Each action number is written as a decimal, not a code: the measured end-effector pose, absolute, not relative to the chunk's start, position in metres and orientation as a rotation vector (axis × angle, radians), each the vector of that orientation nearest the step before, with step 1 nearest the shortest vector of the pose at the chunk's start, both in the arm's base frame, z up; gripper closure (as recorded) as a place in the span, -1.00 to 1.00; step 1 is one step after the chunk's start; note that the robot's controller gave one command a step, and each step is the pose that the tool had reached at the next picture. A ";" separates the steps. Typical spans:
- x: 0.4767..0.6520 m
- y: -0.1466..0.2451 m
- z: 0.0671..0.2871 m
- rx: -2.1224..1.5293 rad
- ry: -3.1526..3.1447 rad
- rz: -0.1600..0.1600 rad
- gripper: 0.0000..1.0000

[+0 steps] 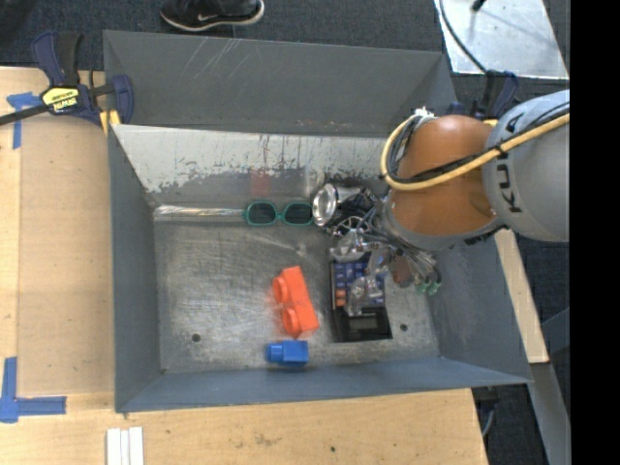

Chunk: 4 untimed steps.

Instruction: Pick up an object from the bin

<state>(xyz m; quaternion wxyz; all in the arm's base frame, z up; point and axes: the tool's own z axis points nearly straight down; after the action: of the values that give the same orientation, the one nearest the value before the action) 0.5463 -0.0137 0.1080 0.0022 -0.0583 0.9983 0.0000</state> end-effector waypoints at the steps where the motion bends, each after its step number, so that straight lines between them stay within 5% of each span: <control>1: 0.545 -0.014 0.117 -0.182 3.136 0.000 1.00; 4: 0.545 -0.014 0.145 -0.180 3.137 0.000 1.00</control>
Offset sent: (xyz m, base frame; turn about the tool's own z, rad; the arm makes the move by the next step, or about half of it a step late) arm 0.0001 0.0001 0.0201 0.0000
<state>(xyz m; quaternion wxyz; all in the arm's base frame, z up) 0.5455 -0.0139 0.1451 -0.0001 -0.0574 0.9984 -0.0001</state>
